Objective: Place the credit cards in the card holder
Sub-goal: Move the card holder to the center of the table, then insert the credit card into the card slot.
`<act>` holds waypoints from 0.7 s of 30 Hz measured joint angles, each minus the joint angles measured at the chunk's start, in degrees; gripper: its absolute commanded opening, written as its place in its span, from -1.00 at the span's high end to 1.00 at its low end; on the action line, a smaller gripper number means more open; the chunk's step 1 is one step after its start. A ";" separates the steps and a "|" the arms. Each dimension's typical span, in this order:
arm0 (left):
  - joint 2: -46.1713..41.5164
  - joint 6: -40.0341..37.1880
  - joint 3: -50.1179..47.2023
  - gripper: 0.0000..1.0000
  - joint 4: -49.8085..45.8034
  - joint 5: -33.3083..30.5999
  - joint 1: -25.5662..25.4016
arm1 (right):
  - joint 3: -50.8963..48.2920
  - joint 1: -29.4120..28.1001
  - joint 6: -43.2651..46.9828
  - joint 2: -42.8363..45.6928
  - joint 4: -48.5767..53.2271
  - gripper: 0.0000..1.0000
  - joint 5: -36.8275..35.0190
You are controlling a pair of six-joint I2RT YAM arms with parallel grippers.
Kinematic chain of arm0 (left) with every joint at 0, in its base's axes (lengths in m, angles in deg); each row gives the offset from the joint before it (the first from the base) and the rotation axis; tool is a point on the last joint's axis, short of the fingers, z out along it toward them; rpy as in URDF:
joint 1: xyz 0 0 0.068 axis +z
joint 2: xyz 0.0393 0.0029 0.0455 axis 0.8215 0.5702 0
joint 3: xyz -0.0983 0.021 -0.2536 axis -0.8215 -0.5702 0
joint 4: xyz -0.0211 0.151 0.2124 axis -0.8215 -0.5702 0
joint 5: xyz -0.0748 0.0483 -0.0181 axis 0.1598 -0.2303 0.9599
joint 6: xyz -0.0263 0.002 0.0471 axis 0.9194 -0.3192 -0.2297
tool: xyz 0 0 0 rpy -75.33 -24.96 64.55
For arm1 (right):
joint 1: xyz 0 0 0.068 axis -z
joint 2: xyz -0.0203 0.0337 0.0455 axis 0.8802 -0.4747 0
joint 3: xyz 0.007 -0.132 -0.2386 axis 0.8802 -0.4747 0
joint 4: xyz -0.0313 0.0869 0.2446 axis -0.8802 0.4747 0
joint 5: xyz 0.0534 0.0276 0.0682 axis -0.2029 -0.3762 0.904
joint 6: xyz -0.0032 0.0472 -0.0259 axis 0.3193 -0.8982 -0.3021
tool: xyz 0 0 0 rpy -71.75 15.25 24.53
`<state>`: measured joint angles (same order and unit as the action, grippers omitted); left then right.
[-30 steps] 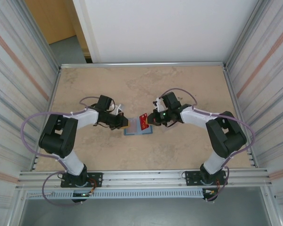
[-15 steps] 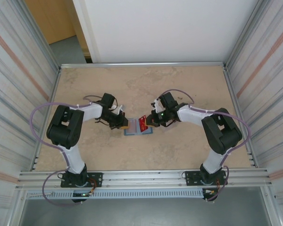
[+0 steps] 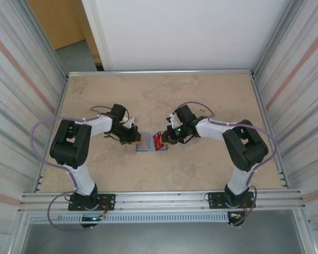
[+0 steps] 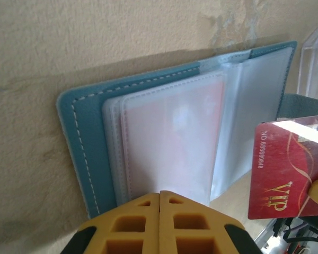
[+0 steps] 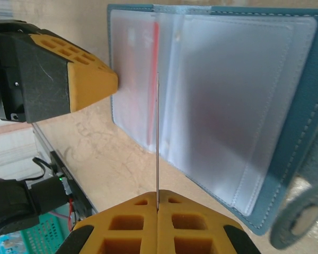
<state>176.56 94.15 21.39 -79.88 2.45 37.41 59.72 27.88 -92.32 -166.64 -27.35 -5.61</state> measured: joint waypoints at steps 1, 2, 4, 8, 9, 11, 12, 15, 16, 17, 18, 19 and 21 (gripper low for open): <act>-0.44 -0.02 0.00 0.97 -0.35 0.17 0.13 | 0.39 -0.24 0.00 -0.26 -0.07 1.00 0.09; -0.81 -0.09 0.00 0.97 -0.55 0.31 0.24 | 0.74 -0.42 0.00 -0.50 -0.26 1.00 0.07; -1.38 -0.17 0.00 0.97 -0.70 0.44 0.66 | 1.38 -0.76 -0.02 -0.98 -0.42 1.00 0.07; -1.51 -0.17 0.00 0.99 -0.72 0.37 1.86 | 2.32 -0.83 0.00 -2.38 -0.42 1.00 0.04; -1.51 -0.17 0.00 0.99 -0.70 0.39 2.05 | 2.40 -0.83 0.00 -2.78 -0.59 1.00 0.04; -1.42 -0.17 0.02 0.99 -0.70 0.42 2.12 | 2.40 -0.83 0.00 -3.52 -0.76 1.00 0.02; -1.36 -0.17 0.02 0.99 -0.70 0.42 2.05 | 2.40 -0.83 0.00 -3.82 -0.90 1.00 0.04; -1.11 -0.24 0.02 0.99 -0.70 0.39 1.79 | 2.40 -0.83 0.00 -4.46 -1.25 1.00 0.04; -1.09 -0.37 0.02 0.99 -0.70 0.37 1.70 | 2.40 -0.83 0.00 -4.57 -1.33 1.00 0.04; -1.09 -0.52 0.02 0.99 -0.70 0.35 1.70 | 2.40 -0.83 0.00 -4.63 -1.36 1.00 0.04; -1.09 -0.68 0.02 0.99 -0.68 0.33 1.68 | 2.40 -0.83 0.00 -4.63 -1.42 1.00 0.04; -1.09 -0.83 0.02 0.99 -0.68 0.20 1.68 | 2.40 -0.83 0.00 -4.63 -1.51 1.00 0.07; -0.87 -1.03 0.02 0.99 -0.68 -0.11 1.70 | 2.45 -0.83 0.00 -4.63 -1.53 1.00 0.04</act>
<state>175.69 93.12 21.42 -80.56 2.34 39.12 62.17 27.05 -92.32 -171.27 -28.88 -5.56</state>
